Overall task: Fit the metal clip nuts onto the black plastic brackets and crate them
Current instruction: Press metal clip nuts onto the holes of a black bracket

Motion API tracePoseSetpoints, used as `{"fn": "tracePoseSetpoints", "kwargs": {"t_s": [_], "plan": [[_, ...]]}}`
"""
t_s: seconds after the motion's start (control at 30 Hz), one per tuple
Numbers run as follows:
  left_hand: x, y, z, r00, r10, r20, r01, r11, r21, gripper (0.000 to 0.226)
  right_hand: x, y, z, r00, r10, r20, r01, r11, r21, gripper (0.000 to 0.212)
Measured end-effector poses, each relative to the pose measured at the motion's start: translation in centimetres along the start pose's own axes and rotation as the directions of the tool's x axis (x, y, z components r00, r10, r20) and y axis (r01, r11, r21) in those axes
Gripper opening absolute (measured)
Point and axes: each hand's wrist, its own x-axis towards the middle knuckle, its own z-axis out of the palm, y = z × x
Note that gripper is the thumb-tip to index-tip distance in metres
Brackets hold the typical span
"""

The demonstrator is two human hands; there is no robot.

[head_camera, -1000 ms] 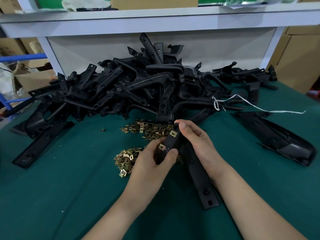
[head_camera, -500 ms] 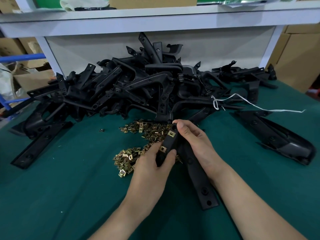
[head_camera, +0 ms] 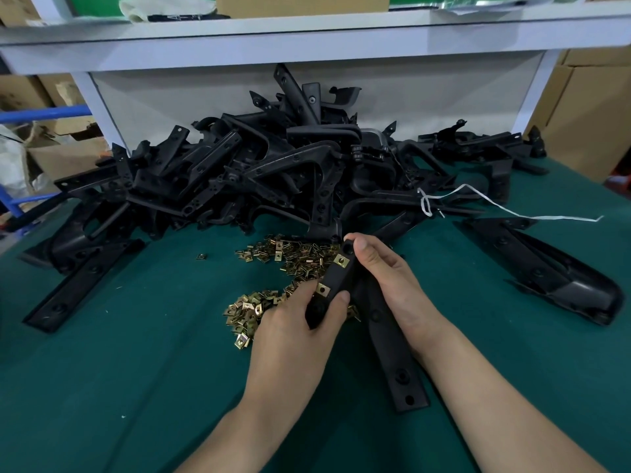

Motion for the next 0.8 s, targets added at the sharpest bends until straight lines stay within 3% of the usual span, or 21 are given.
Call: {"fn": "tracePoseSetpoints", "kwargs": {"t_s": [0.33, 0.63, 0.8], "plan": [[0.03, -0.17, 0.0, 1.0, 0.019, 0.004, -0.019, 0.999, -0.032, 0.021, -0.06, -0.09, 0.0, 1.0, 0.012, 0.0, -0.012, 1.0, 0.011, 0.037], [0.08, -0.27, -0.13, 0.999, 0.039, 0.023, -0.037, 0.996, -0.081, 0.019, 0.0, -0.04, -0.02, 1.0, 0.005, 0.013, -0.005, 1.0, 0.025, 0.044], [-0.11, 0.14, -0.02, 0.998, 0.047, -0.029, -0.049, 0.997, -0.059, 0.018, -0.08, 0.1, -0.5, 0.99, 0.04, 0.134, -0.069, 0.973, 0.22, 0.038]]}}
